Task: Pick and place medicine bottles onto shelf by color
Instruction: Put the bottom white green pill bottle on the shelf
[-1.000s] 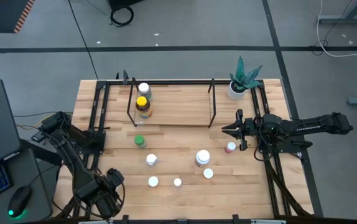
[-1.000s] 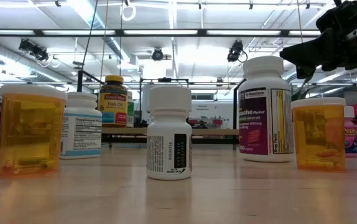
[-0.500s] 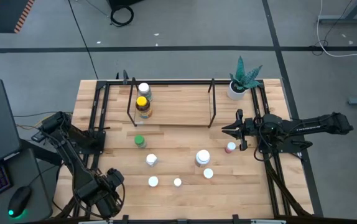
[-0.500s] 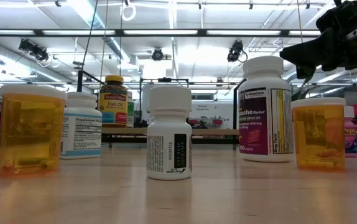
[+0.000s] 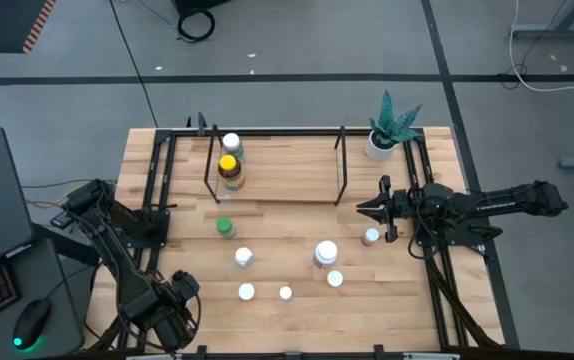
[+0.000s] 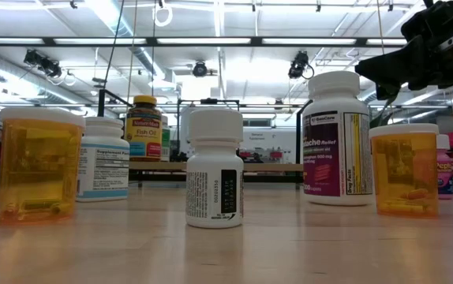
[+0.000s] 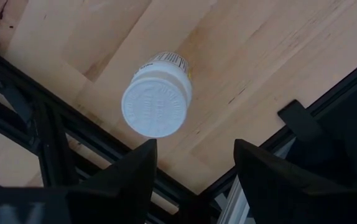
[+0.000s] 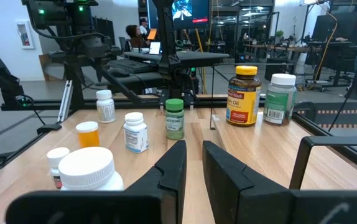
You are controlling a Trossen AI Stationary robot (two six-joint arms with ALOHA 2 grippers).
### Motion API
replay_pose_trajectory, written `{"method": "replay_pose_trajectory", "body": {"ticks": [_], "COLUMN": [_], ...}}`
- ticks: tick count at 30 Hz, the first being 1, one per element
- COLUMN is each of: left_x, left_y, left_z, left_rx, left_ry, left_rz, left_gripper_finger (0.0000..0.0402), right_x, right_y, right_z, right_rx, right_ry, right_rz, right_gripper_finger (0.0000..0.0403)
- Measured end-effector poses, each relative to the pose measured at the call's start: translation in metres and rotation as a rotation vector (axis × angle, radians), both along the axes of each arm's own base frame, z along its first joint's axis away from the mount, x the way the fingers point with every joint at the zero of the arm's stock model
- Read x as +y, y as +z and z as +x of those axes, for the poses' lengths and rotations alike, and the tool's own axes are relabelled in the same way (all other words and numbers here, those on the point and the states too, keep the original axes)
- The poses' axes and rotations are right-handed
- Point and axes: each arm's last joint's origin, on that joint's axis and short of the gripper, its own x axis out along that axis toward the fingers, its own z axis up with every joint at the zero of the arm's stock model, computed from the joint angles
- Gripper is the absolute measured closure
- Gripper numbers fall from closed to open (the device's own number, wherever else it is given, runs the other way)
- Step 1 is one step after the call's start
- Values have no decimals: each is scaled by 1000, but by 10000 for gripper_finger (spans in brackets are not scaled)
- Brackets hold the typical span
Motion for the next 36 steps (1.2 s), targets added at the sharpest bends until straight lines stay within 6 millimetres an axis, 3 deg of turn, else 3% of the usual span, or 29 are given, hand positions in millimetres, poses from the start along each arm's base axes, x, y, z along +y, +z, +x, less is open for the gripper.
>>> {"method": "replay_pose_trajectory", "body": {"ticks": [36], "left_x": [-1], "left_y": [0], "left_z": [-1], "left_rx": [-2], "left_ry": [-5], "left_rz": [-3], "left_gripper_finger": [185], "right_x": [0], "right_y": [0], "right_z": [0], "right_rx": [0], "right_ry": [0], "right_rz": [0], "right_gripper_finger": [341]}}
